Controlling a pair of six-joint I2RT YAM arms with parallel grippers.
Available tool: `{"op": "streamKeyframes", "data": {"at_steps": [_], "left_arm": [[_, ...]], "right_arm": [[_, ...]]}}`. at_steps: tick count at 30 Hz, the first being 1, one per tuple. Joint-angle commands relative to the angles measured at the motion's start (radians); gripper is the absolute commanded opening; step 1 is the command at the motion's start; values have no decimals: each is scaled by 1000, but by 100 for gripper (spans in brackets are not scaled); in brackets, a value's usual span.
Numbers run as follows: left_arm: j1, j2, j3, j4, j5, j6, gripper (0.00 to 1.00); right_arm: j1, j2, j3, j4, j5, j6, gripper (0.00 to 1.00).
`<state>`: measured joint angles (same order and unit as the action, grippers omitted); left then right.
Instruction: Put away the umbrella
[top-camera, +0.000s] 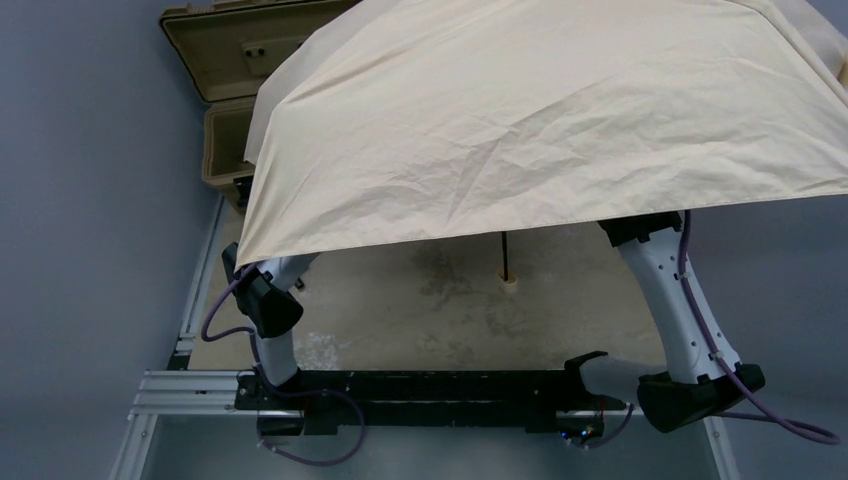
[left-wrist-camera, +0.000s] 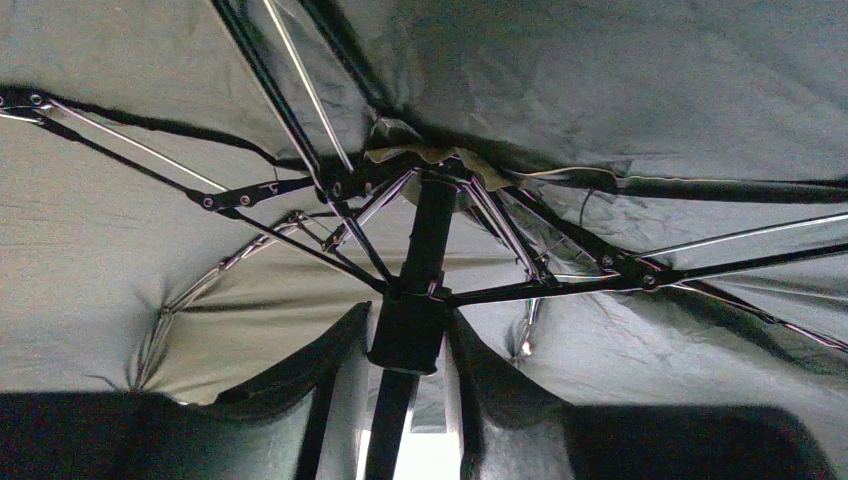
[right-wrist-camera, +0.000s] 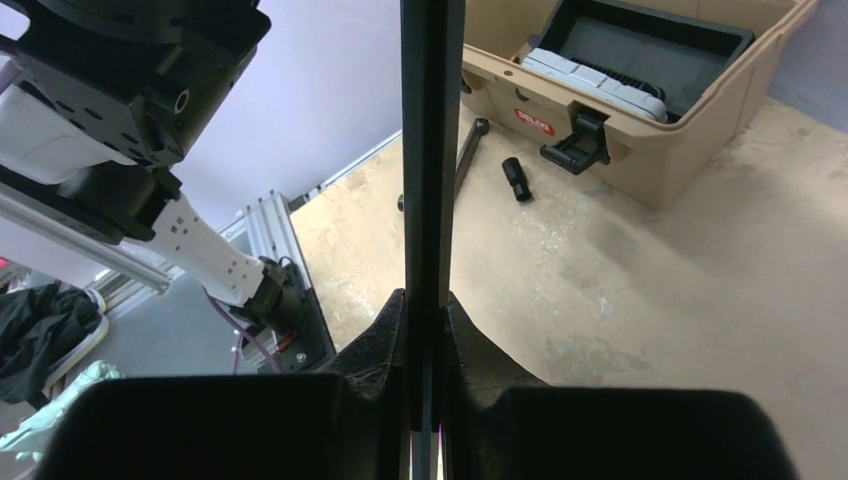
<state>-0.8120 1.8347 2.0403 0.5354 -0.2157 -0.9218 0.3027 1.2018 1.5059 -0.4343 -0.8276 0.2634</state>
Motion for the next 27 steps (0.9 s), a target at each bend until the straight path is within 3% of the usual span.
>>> {"op": "streamKeyframes", "data": {"at_steps": [1,9,12,18,19,21,23,27], "left_arm": [[-3,-9,43,-13,-28,47,29],[-4,-15,43,-31,-43,69,21],[-4,-17,44,-39,-41,76,0],[-7,-43,13,-62,-62,59,0],[-6,-46,9,-63,-62,55,1],[-7,-51,9,-84,-65,52,26],[-8,-56,5,-92,-71,51,41],[-8,-63,9,-107,-82,65,46]], "right_arm": [[10,-33,62,30,49,-81,0],[18,-33,67,20,76,-100,0],[20,-33,68,13,89,-108,0],[23,-35,78,5,115,-121,0],[22,-35,80,5,119,-123,0],[22,-34,84,3,123,-124,0],[23,-34,85,2,126,-126,0],[23,-34,85,1,130,-127,0]]}}
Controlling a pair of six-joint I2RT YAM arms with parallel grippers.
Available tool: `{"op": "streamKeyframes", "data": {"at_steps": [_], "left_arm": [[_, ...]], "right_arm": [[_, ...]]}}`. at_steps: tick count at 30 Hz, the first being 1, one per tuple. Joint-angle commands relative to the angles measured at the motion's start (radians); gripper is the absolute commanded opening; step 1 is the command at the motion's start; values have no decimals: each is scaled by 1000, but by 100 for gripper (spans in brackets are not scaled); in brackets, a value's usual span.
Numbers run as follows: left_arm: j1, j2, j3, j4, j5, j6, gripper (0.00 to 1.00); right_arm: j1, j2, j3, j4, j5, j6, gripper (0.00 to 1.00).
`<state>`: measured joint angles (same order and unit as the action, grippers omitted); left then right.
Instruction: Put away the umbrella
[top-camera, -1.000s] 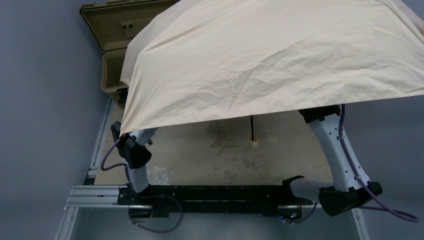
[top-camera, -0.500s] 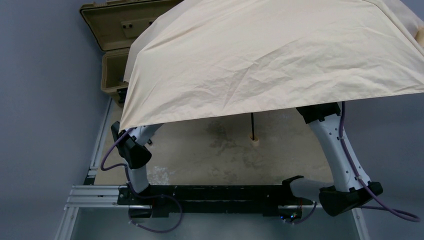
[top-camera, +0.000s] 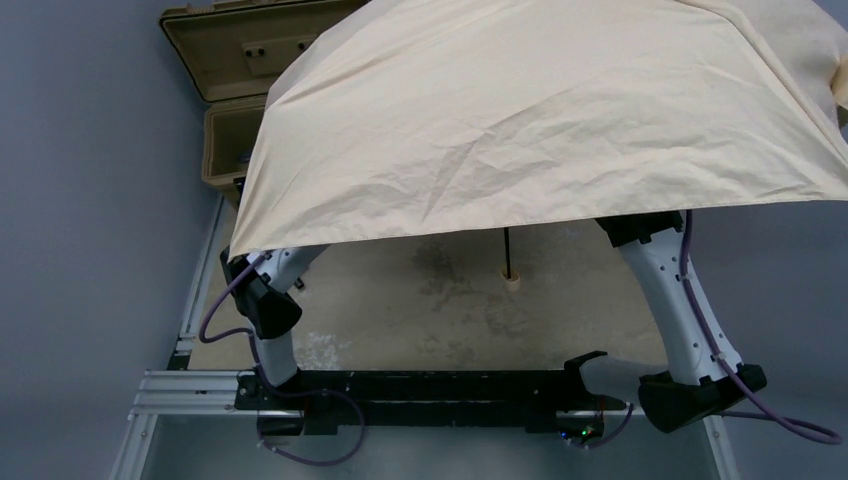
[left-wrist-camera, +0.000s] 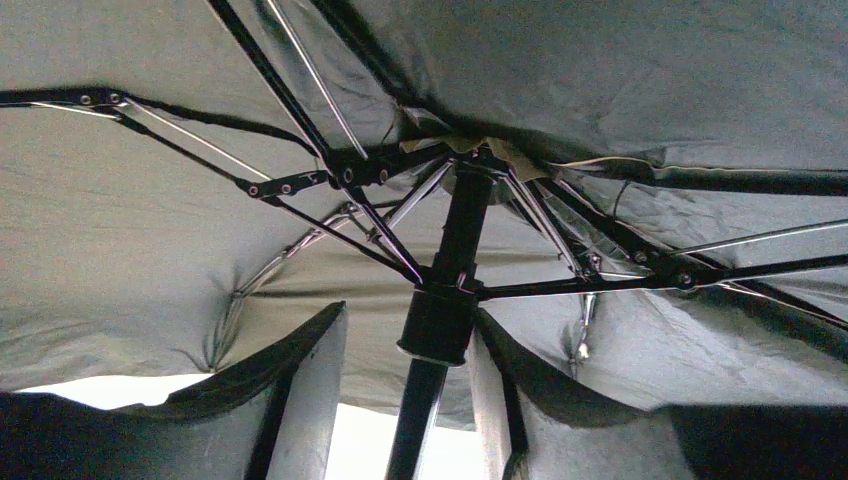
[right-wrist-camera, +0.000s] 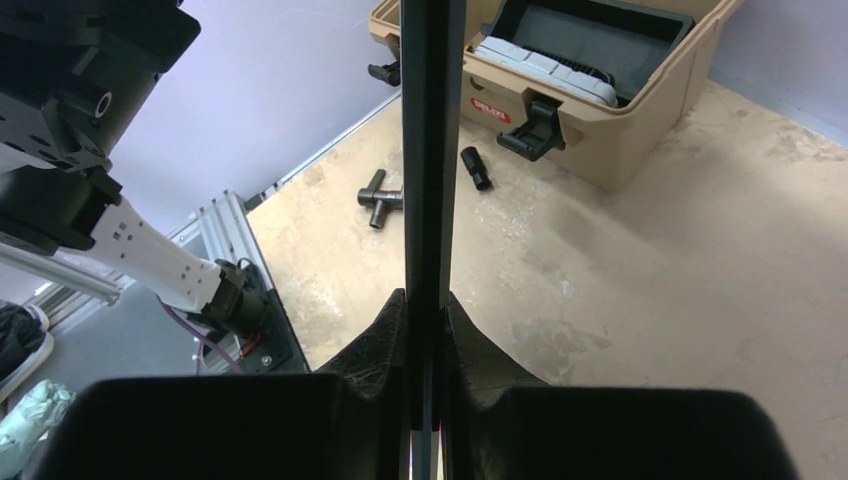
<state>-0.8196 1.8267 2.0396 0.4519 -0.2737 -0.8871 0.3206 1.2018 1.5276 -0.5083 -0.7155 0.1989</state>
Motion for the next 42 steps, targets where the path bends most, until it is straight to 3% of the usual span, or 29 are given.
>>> {"op": "streamKeyframes", "data": {"at_steps": [1,13,20,22,24,33,34,37,42], "left_arm": [[0,-56,12,-30,-29,35,47],[-12,-55,31,-38,-65,120,47],[-16,-50,36,-15,-75,163,30],[-16,-50,38,-13,-72,168,19],[-16,-47,40,-4,-70,176,0],[-16,-58,12,25,-34,150,0],[-16,-65,-11,35,-16,140,5],[-14,-101,-94,59,39,100,32],[-12,-204,-299,123,108,70,53]], "right_arm": [[5,-34,63,74,20,-64,0],[5,-30,60,73,33,-69,0],[6,-29,60,72,36,-71,0],[6,-30,59,71,37,-73,0],[6,-31,58,71,36,-73,0],[6,-39,60,67,55,-79,0],[6,-40,63,67,59,-80,0],[5,-46,67,74,52,-78,0],[-6,-54,57,87,22,-65,0]]}}
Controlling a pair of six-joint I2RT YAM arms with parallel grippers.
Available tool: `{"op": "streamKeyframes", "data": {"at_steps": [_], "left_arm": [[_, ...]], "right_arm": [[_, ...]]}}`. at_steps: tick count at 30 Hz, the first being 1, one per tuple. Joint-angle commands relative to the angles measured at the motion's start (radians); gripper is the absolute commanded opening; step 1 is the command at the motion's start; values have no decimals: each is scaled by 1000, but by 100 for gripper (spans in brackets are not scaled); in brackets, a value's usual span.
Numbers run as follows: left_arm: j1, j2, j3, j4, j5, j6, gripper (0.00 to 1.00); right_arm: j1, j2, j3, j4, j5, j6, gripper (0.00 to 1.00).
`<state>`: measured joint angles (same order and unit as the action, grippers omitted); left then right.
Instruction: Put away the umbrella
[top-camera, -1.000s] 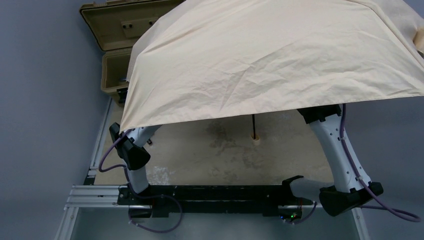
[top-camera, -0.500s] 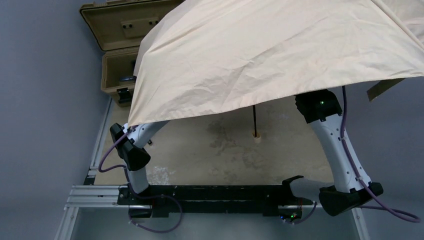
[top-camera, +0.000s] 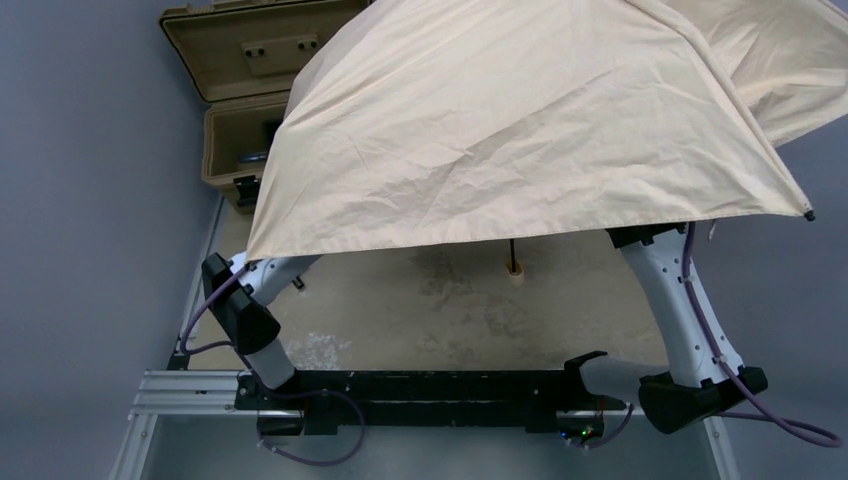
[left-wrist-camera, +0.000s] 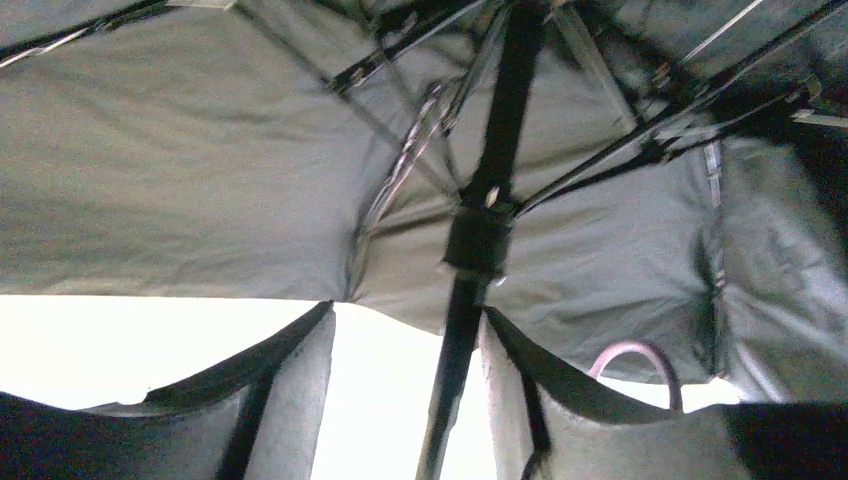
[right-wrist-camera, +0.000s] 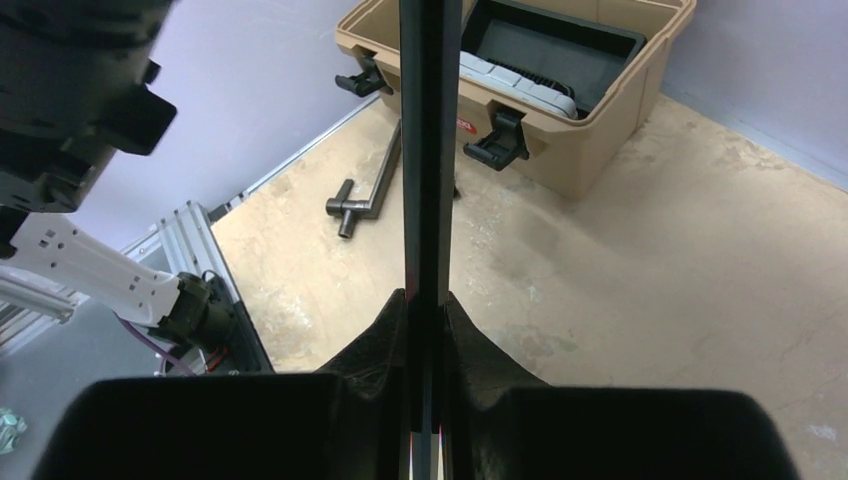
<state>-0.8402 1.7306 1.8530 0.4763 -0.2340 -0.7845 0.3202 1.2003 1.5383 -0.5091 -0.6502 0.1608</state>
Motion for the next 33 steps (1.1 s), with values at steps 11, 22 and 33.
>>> {"op": "streamKeyframes", "data": {"at_steps": [11,22,33], "left_arm": [[60,-197,-236,172,172,-25,70],[64,-65,-23,162,211,-35,70],[66,6,75,99,209,-43,54]], "right_arm": [[-16,-48,17,108,-115,-5,0],[-15,-39,13,108,-127,-7,0],[-15,-38,14,109,-141,-4,0]]}}
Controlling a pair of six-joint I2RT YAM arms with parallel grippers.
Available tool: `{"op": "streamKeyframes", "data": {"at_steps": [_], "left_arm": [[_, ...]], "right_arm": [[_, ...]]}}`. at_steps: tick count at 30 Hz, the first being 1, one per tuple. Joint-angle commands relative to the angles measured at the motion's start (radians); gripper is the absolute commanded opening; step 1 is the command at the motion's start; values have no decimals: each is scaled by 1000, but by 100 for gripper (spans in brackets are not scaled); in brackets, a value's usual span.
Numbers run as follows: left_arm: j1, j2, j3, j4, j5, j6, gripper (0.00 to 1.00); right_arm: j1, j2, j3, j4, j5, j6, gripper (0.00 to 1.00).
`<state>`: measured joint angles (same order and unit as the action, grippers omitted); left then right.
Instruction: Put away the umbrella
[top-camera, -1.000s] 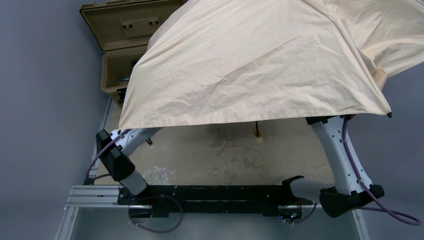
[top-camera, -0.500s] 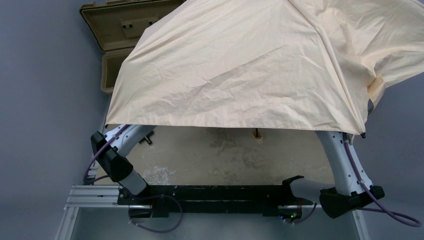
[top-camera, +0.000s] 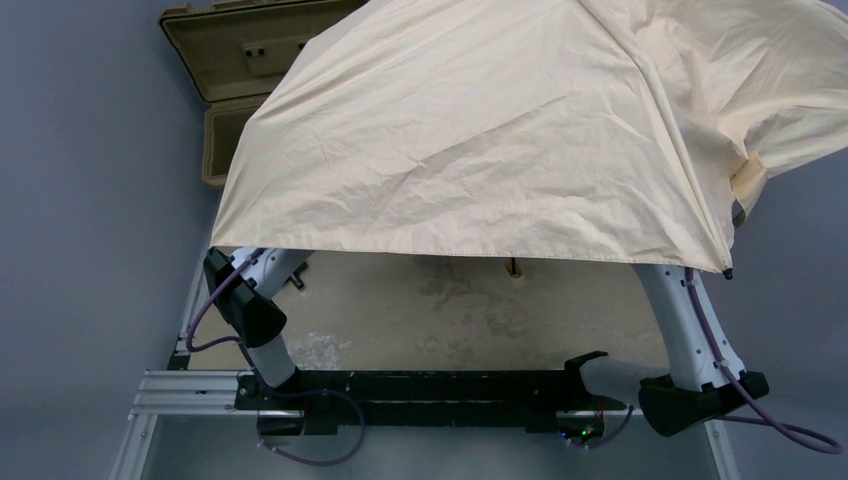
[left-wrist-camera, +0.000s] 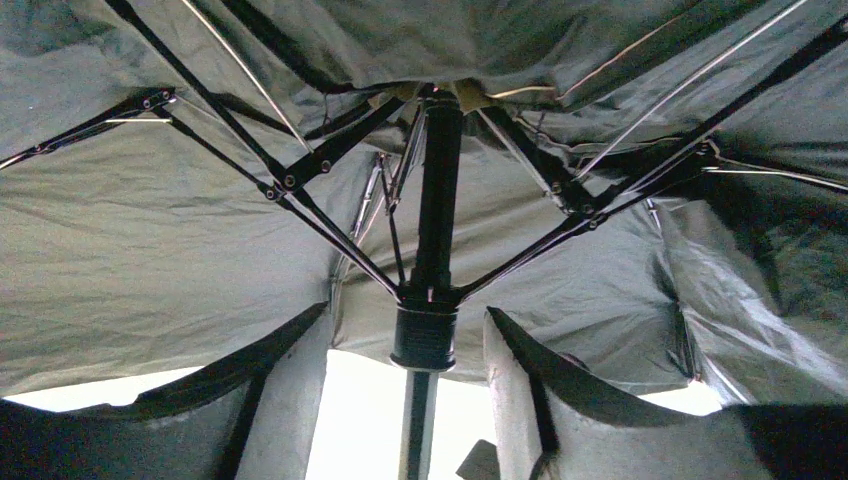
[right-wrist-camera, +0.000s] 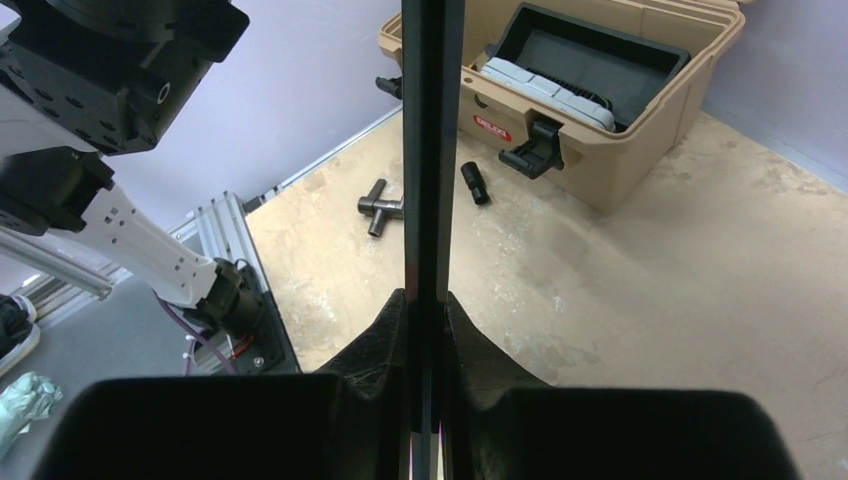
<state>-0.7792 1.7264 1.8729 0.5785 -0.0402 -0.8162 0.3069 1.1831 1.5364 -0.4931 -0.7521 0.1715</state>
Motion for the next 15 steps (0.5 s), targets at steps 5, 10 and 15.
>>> {"op": "streamKeyframes", "data": {"at_steps": [5,10,15], "left_arm": [[6,35,90,-8,11,-8,43],[9,38,112,-11,35,10,7],[10,-22,4,-4,36,9,0]], "right_arm": [[-2,-26,11,95,-38,-15,0],[-3,-34,3,90,-24,-24,0],[-3,-35,9,95,-1,-35,0]]}}
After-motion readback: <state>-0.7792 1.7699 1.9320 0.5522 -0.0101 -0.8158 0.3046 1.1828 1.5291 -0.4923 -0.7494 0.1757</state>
